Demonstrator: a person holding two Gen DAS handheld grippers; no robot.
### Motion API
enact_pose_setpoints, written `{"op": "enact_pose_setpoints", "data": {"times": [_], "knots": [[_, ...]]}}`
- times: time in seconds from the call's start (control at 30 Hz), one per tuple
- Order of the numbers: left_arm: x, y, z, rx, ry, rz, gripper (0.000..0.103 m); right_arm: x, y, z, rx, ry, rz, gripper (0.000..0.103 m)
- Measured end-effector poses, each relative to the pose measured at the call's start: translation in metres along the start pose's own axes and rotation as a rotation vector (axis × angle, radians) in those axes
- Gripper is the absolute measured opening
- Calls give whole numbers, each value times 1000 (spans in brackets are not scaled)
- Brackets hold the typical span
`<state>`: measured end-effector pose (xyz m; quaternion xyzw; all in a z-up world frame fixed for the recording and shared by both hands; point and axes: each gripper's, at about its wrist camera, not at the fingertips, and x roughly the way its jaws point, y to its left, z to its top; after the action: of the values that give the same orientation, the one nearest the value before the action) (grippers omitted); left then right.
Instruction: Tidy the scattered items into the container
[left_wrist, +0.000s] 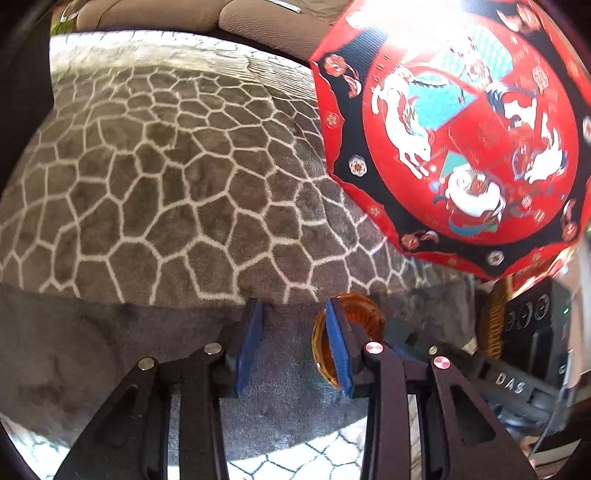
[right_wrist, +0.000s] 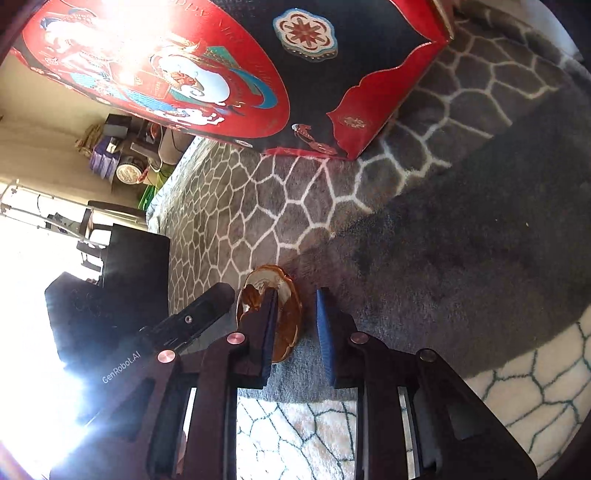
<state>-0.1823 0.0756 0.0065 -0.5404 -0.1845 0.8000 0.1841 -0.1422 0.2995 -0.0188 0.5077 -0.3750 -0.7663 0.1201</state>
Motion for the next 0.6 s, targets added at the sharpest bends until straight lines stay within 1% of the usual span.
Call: {"op": "enact_pose_setpoints", "data": {"times": [0.07, 0.13, 0.17, 0.2, 0.23, 0.37, 0.4, 0.43, 0.47, 0.53, 0.6], "knots": [[-2, 2, -1, -12, -1, -17, 36, 2, 3, -2, -12, 6, -4, 21], [-5, 8, -3, -55, 5, -49, 37, 3, 4, -2, -15, 7, -1, 21], [-6, 12, -3, -77, 11, -76, 38, 3, 4, -2, -12, 8, 5, 21], [-7, 16, -5, -96, 16, -110, 45, 4, 4, -2, -9, 9, 13, 21], [-7, 19, -6, -112, 17, -145, 49, 6, 5, -2, -7, 11, 17, 21], [-1, 21, -10, -171, 57, -242, 48, 8, 4, -3, 8, 9, 20, 19], [2, 17, -10, -168, 68, -243, 39, 8, 2, -3, 22, 5, 22, 19], [5, 14, -11, -162, 81, -233, 18, 7, 0, -3, 35, 1, 25, 19], [8, 14, -12, -163, 94, -215, 15, 7, -2, -3, 43, 2, 32, 17], [7, 18, -9, -197, 90, -232, 14, 8, -2, -4, 33, 4, 29, 17], [5, 19, -8, -197, 92, -233, 14, 9, 4, -5, 13, 6, 14, 17]]}}
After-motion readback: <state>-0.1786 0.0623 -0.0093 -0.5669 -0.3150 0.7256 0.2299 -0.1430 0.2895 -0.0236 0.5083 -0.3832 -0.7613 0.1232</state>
